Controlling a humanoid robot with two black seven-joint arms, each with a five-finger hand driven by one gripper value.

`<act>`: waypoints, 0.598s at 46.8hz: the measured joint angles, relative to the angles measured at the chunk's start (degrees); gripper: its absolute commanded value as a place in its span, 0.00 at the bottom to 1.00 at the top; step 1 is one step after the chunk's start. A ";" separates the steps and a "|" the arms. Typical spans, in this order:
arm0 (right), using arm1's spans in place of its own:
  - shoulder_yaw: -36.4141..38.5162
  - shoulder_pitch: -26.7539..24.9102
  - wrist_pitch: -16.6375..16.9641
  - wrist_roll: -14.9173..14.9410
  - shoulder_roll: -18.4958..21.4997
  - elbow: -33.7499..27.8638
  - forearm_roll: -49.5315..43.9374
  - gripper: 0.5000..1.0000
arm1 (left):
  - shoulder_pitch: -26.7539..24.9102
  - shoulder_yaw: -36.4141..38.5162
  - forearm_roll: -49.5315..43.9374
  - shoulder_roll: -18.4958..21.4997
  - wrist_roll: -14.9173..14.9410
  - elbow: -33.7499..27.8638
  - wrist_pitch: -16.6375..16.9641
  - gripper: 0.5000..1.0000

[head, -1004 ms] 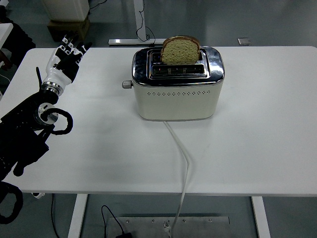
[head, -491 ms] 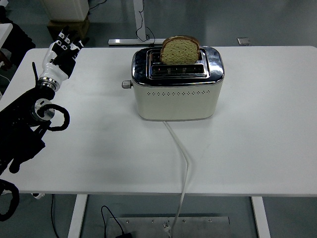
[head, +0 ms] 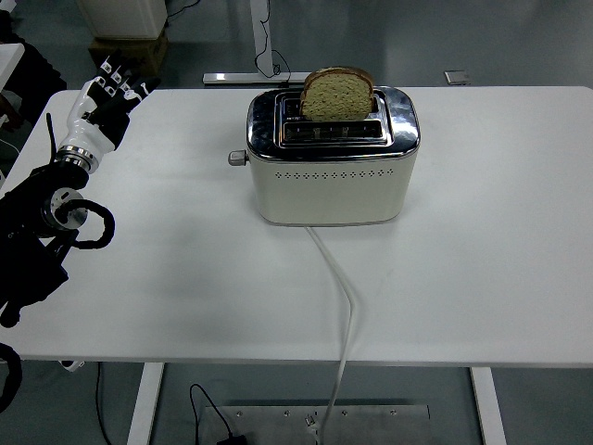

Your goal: Press down toaster

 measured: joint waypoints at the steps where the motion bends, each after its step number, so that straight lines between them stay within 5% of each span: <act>1: 0.00 0.00 0.00 -0.01 0.00 -0.01 0.00 1.00 | 0.01 0.00 0.19 0.02 -0.01 -0.39 -0.13 1.00; 15: 0.00 0.00 0.00 0.00 0.00 0.00 0.00 1.00 | 0.62 -0.64 12.27 0.66 -0.43 -3.84 -3.97 1.00; 28: 0.00 0.01 0.00 -0.01 0.00 -0.02 0.00 1.00 | 0.64 0.55 15.64 7.01 -2.89 -4.45 -4.55 1.00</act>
